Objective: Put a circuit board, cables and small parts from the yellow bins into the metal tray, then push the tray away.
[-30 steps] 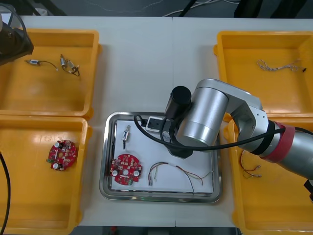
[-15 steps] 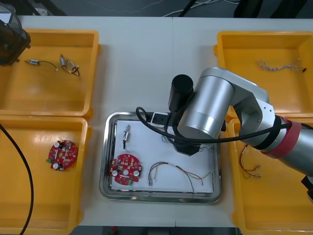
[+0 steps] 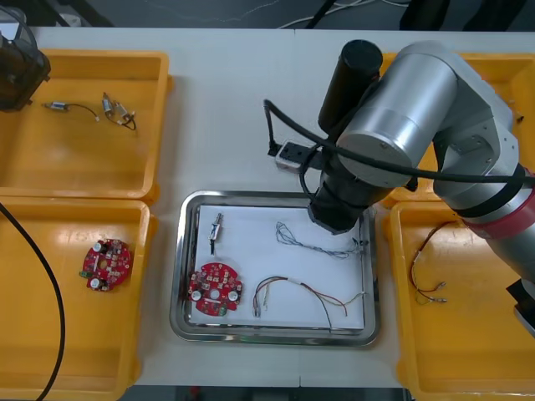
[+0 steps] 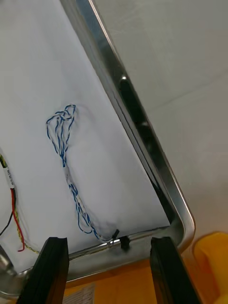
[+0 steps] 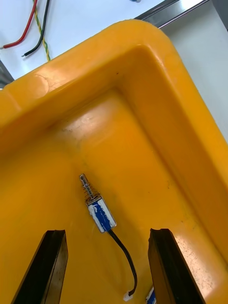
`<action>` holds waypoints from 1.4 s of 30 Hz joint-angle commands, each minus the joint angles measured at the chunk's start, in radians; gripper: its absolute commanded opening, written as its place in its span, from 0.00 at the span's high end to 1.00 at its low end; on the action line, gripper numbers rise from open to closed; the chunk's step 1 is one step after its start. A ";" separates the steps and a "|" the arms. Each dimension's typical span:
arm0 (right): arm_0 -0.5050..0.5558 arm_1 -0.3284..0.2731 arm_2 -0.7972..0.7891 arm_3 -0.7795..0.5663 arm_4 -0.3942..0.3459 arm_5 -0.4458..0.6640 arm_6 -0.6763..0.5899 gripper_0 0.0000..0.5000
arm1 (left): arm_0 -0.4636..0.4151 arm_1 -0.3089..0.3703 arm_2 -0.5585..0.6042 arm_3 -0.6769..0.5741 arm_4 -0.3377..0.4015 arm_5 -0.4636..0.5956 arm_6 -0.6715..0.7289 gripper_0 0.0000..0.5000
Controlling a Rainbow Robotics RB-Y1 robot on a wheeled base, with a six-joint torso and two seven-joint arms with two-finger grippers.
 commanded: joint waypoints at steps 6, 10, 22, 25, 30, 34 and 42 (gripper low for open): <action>-0.018 -0.020 -0.169 -0.087 -0.032 0.037 -0.204 0.00 | -0.058 -0.025 0.006 0.059 -0.010 -0.062 0.121 0.00; 0.033 -0.048 -0.235 -0.143 -0.045 0.037 -0.277 0.00 | -0.075 -0.039 0.007 0.088 -0.012 -0.088 0.127 0.00; 0.220 -0.141 -0.442 -0.311 -0.064 0.037 -0.428 0.00 | -0.112 -0.059 0.000 0.189 -0.015 -0.187 0.134 0.00; 0.274 -0.168 -0.518 -0.365 -0.077 0.037 -0.480 0.00 | -0.112 -0.062 -0.010 0.215 -0.015 -0.210 0.134 0.00; 0.349 -0.206 -0.608 -0.402 -0.127 0.037 -0.558 0.00 | -0.112 -0.062 -0.013 0.237 -0.018 -0.210 0.134 0.00; 0.401 -0.230 -0.686 -0.410 -0.169 0.037 -0.577 0.00 | -0.112 -0.062 -0.016 0.249 -0.028 -0.219 0.134 0.00; 0.482 -0.287 -0.775 -0.408 -0.163 0.037 -0.570 0.00 | -0.109 -0.054 -0.016 0.269 -0.061 -0.222 0.131 0.00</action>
